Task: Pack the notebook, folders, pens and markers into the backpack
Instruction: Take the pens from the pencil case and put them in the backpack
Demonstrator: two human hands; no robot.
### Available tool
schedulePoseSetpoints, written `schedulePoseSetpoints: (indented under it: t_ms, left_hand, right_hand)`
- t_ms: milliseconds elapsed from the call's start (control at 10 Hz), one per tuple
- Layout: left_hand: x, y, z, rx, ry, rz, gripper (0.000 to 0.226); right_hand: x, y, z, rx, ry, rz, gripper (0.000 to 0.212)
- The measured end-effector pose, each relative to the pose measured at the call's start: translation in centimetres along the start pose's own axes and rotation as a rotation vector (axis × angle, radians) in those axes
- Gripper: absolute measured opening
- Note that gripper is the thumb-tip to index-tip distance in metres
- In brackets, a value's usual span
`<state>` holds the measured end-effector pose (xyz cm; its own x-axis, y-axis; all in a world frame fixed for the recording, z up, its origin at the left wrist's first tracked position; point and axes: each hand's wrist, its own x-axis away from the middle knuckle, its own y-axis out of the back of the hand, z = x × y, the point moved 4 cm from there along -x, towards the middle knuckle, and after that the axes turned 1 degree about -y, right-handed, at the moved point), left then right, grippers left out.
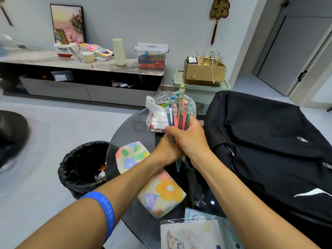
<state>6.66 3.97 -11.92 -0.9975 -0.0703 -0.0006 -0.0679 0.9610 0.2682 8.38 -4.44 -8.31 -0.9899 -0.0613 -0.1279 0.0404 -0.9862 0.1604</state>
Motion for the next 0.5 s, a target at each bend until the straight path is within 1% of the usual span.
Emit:
schedulePoseSetpoints:
  t_ms: [100, 200, 300, 400, 500]
  left_hand:
    - [0.7, -0.9, 0.7, 0.044, 0.046, -0.015, 0.041]
    - [0.4, -0.8, -1.6, -0.031, -0.131, -0.147, 0.03]
    - [0.0, -0.8, -3.0, -0.014, -0.144, -0.174, 0.012]
    - [0.8, -1.6, -3.5, 0.097, -0.007, -0.067, 0.011]
    - [2.1, -2.1, -4.0, 0.215, -0.011, 0.178, 0.023]
  right_hand:
    - [0.2, -0.8, -0.9, -0.028, -0.03, -0.004, 0.027]
    - [-0.8, 0.1, 0.6, -0.138, -0.018, -0.097, 0.026]
    - [-1.1, 1.4, 2.0, -0.228, 0.016, -0.133, 0.02]
    - [-0.2, 2.9, 3.1, -0.475, 0.059, -0.157, 0.02]
    - [0.2, 4.6, 4.4, -0.624, 0.056, -0.217, 0.022]
